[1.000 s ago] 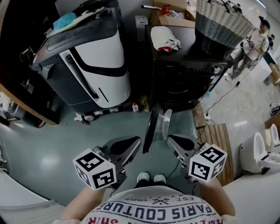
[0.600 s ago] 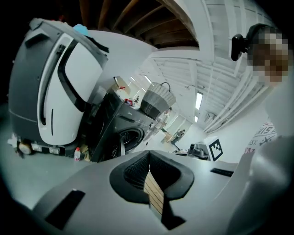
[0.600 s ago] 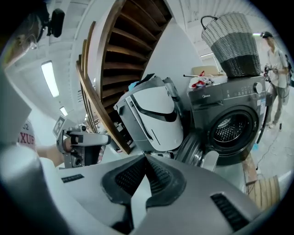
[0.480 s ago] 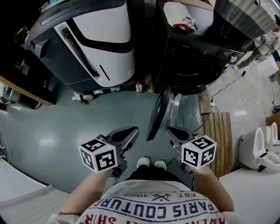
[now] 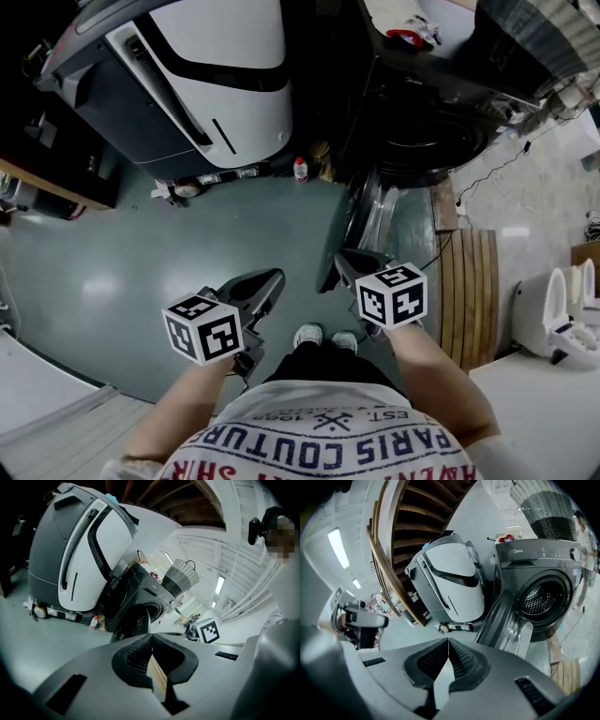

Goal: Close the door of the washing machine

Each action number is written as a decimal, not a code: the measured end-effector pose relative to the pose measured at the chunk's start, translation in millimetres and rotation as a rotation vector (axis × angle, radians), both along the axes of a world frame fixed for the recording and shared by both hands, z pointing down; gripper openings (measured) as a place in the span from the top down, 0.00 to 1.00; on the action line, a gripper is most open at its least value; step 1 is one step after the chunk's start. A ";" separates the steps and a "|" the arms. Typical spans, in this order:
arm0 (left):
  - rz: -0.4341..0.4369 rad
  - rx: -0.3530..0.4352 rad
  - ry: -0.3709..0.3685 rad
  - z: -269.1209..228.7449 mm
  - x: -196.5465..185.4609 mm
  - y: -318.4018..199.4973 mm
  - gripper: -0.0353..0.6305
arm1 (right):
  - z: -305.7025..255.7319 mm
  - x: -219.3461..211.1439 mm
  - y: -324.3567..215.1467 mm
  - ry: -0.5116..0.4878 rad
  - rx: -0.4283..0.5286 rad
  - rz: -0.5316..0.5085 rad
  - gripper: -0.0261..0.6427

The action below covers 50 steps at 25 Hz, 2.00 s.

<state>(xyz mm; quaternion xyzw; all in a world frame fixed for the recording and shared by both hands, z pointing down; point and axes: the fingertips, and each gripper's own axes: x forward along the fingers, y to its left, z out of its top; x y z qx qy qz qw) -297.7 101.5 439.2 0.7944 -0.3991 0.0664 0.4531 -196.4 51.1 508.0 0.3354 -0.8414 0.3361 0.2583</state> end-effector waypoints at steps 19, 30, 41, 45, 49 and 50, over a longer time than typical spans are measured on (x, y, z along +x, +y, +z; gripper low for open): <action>-0.031 -0.058 -0.035 26.4 -21.6 3.6 0.91 | 61.5 -29.4 -13.5 0.094 -0.052 -0.011 0.93; -0.007 -0.054 -0.044 25.4 -17.0 -4.8 0.91 | 62.9 -28.5 -11.9 0.096 -0.038 0.006 0.93; 0.023 -0.042 -0.061 22.4 -6.7 -9.3 0.91 | 63.7 -9.0 -11.0 0.114 -0.021 0.031 0.93; 0.032 -0.045 -0.071 22.3 0.7 -8.4 0.91 | 64.8 3.1 -8.2 0.108 -0.032 0.060 0.93; 0.039 -0.062 -0.074 25.6 10.5 -7.1 0.91 | 64.6 15.9 -5.5 0.086 -0.036 0.079 0.93; 0.042 -0.065 -0.076 26.3 14.2 -7.6 0.91 | 64.4 19.6 -5.1 0.079 -0.038 0.082 0.93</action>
